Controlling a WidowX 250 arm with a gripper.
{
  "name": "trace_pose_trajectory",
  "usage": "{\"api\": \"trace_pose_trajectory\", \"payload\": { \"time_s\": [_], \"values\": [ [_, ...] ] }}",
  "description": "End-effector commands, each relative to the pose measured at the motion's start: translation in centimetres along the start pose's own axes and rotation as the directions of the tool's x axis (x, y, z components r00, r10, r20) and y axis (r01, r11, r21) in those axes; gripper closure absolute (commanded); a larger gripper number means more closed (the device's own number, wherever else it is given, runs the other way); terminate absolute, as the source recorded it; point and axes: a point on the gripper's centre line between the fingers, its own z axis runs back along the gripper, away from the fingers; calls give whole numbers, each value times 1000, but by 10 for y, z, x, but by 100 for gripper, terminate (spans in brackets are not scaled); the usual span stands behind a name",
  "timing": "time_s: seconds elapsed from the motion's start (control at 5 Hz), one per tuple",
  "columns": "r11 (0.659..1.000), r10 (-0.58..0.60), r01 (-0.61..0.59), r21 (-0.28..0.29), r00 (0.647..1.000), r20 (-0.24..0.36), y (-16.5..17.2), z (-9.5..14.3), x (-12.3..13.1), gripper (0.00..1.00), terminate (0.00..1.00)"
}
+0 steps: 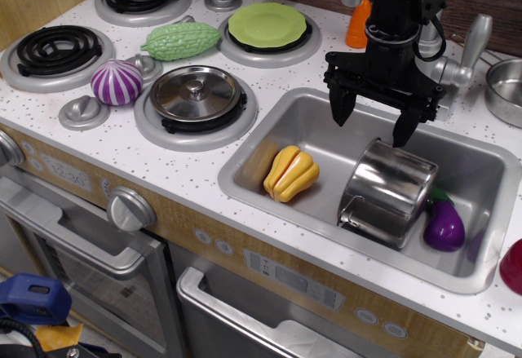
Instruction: Flip pot upright in sink
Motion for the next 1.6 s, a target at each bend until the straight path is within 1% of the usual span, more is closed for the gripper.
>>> {"api": "trace_pose_trajectory", "payload": {
  "time_s": [0.0,0.2,0.4,0.6,0.8,1.0,1.2,1.4],
  "values": [
    [1000,0,0,0,1000,0,0,0,0,0,0],
    [974,74,-70,-217,997,10,6,-5,4,0,0],
    [945,71,-64,-322,997,13,11,-8,4,0,0],
    [889,143,-112,-443,989,37,8,-14,3,0,0],
    [815,216,-148,-560,975,57,-1,-18,2,0,0],
    [774,208,-145,-616,978,30,-12,-23,-2,0,0],
    [729,246,-153,-667,968,47,-24,-25,-3,0,0],
    [702,308,-165,-693,948,85,-38,-24,2,0,0]
  ]
}}
